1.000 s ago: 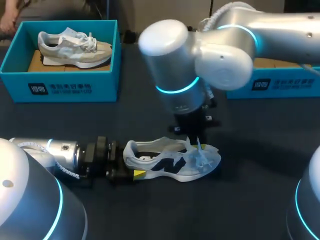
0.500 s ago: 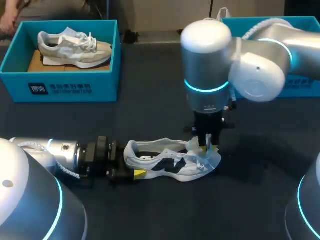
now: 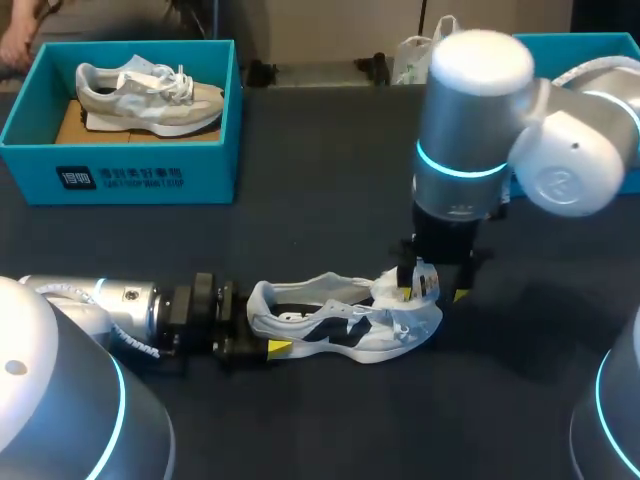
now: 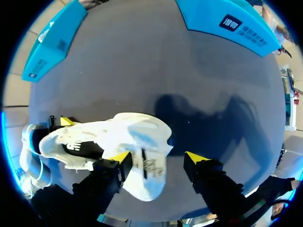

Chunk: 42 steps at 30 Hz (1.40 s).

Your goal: Take the shoe out of the shoebox, open the shoe tongue, remove and reinsert the insole, then place the shoe into the shoebox

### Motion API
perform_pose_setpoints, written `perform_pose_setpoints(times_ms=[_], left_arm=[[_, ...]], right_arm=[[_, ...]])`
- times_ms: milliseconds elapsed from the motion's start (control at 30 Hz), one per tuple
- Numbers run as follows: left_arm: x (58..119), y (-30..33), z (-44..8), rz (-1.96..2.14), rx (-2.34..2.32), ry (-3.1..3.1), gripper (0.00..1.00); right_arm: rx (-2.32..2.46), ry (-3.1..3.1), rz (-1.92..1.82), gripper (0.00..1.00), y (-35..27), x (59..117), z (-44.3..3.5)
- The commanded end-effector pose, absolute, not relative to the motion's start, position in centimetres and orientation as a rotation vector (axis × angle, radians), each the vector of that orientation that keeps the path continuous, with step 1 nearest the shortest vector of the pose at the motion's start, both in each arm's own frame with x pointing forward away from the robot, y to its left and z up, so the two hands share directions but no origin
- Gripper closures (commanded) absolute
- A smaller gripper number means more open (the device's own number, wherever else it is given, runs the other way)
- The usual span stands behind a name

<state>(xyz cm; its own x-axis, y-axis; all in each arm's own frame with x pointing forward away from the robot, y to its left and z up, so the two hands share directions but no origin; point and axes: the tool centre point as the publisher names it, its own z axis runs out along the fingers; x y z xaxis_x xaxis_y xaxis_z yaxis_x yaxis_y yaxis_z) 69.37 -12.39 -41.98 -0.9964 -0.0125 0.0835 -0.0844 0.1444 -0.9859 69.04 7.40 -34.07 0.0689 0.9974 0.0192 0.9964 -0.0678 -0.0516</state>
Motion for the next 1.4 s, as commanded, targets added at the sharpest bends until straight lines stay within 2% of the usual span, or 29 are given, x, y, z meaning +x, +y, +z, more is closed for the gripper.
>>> perform_pose_setpoints(times_ms=[33, 200, 367, 500, 567, 600, 633, 667, 700, 800, 867, 900, 1133, 1333, 1400], left_arm=[[69.3, -12.4, -42.0, 2.019, 0.101, -2.334, 1.00], [69.3, -12.4, -42.0, 2.019, 0.101, -2.334, 1.00], [69.3, -12.4, -42.0, 2.019, 0.101, -2.334, 1.00], [69.3, -12.4, -42.0, 2.019, 0.101, -2.334, 1.00], [69.3, -12.4, -42.0, 2.019, 0.101, -2.334, 1.00], [69.3, -12.4, -42.0, 2.019, 0.101, -2.334, 1.00], [69.3, -12.4, -42.0, 2.019, 0.101, -2.334, 1.00], [69.3, -12.4, -42.0, 2.019, 0.101, -2.334, 1.00], [69.3, -12.4, -42.0, 2.019, 0.101, -2.334, 1.00], [69.3, -12.4, -42.0, 2.019, 0.101, -2.334, 1.00], [69.3, -12.4, -42.0, 2.019, 0.101, -2.334, 1.00], [69.3, -12.4, -42.0, 2.019, 0.101, -2.334, 1.00], [69.3, -12.4, -42.0, 2.019, 0.101, -2.334, 1.00], [69.3, -12.4, -42.0, 2.019, 0.101, -2.334, 1.00], [69.3, -12.4, -42.0, 2.019, 0.101, -2.334, 1.00]], right_arm=[[-2.265, -2.111, -0.020, 0.24, 6.6, 68.4, -31.5], [-2.265, -2.215, 0.019, 0.25, 7.7, 68.6, -28.3], [-2.203, -2.357, 0.062, 0.22, 9.4, 69.1, -25.3], [-2.043, -2.524, 0.107, 0.19, 11.7, 69.8, -23.8], [-1.930, -2.608, 0.125, 0.21, 13.0, 70.2, -23.5], [-1.885, -2.636, 0.133, 0.23, 13.7, 70.5, -23.5], [-1.830, -2.669, 0.131, 0.30, 14.3, 70.7, -23.6], [-1.784, -2.696, 0.139, 0.44, 14.9, 70.9, -23.7], [-1.744, -2.718, 0.143, 0.52, 15.4, 71.1, -23.8], [-1.631, -2.778, 0.165, 0.69, 16.6, 71.4, -24.2], [-1.590, -2.798, 0.189, 0.86, 17.1, 71.4, -24.3], [-1.575, -2.806, 0.193, 1.00, 17.3, 71.4, -24.4], [-1.424, -2.877, 0.123, 1.00, 18.1, 70.6, -24.5], [-1.086, -2.983, -0.040, 1.00, 19.0, 70.1, -24.7], [-1.107, -2.935, 0.052, 1.00, 19.0, 69.9, -24.9]])
